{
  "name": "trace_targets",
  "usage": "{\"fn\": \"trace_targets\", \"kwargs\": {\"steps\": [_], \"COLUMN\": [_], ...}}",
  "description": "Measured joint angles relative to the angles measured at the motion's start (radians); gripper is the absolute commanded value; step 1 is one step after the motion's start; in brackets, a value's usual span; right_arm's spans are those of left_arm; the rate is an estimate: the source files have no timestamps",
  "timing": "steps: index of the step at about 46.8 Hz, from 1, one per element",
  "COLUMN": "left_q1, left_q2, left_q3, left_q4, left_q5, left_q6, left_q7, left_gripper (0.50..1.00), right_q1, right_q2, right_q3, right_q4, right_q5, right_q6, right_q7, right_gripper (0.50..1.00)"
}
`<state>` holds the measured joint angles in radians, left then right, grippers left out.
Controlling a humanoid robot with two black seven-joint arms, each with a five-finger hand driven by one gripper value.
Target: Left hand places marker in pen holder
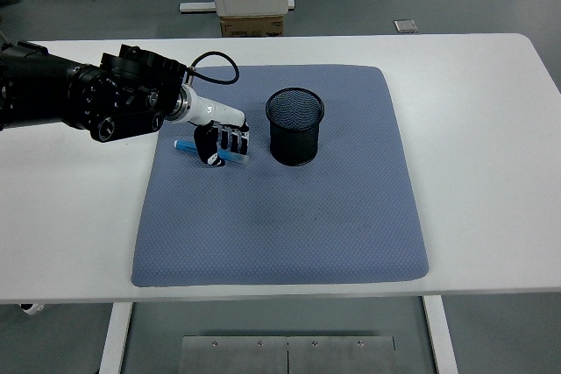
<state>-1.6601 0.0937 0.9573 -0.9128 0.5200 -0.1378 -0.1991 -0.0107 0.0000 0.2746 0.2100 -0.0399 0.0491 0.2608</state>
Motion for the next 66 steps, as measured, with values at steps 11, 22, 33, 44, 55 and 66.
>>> {"fn": "trace_targets", "kwargs": {"steps": [11, 22, 33, 44, 55, 66], "left_q1": [0.000, 0.000, 0.002, 0.003, 0.008, 0.007], "left_q2": [0.000, 0.000, 0.000, -0.001, -0.005, -0.005], "left_q3": [0.000, 0.000, 0.000, 0.001, 0.001, 0.001], "left_q4": [0.000, 0.002, 0.002, 0.000, 0.000, 0.001], "left_q5": [0.002, 0.003, 0.003, 0.024, 0.026, 0.026], "left_q6": [0.001, 0.001, 0.001, -0.002, -0.001, 0.001], "left_q7": [0.000, 0.000, 0.000, 0.000, 0.000, 0.000], "left_gripper": [0.607, 0.607, 0.613, 0.619, 0.610, 0.596], "right_q1": [0.000, 0.000, 0.000, 0.000, 0.000, 0.000], "right_q2": [0.000, 0.000, 0.000, 0.000, 0.000, 0.000], "right_q3": [0.000, 0.000, 0.000, 0.000, 0.000, 0.000], "right_q4": [0.000, 0.000, 0.000, 0.000, -0.001, 0.000], "right_q5": [0.000, 0.000, 0.000, 0.000, 0.000, 0.000], "right_q6": [0.000, 0.000, 0.000, 0.000, 0.000, 0.000], "right_q7": [0.000, 0.000, 0.000, 0.000, 0.000, 0.000], "right_gripper": [1.000, 1.000, 1.000, 1.000, 1.000, 1.000]}}
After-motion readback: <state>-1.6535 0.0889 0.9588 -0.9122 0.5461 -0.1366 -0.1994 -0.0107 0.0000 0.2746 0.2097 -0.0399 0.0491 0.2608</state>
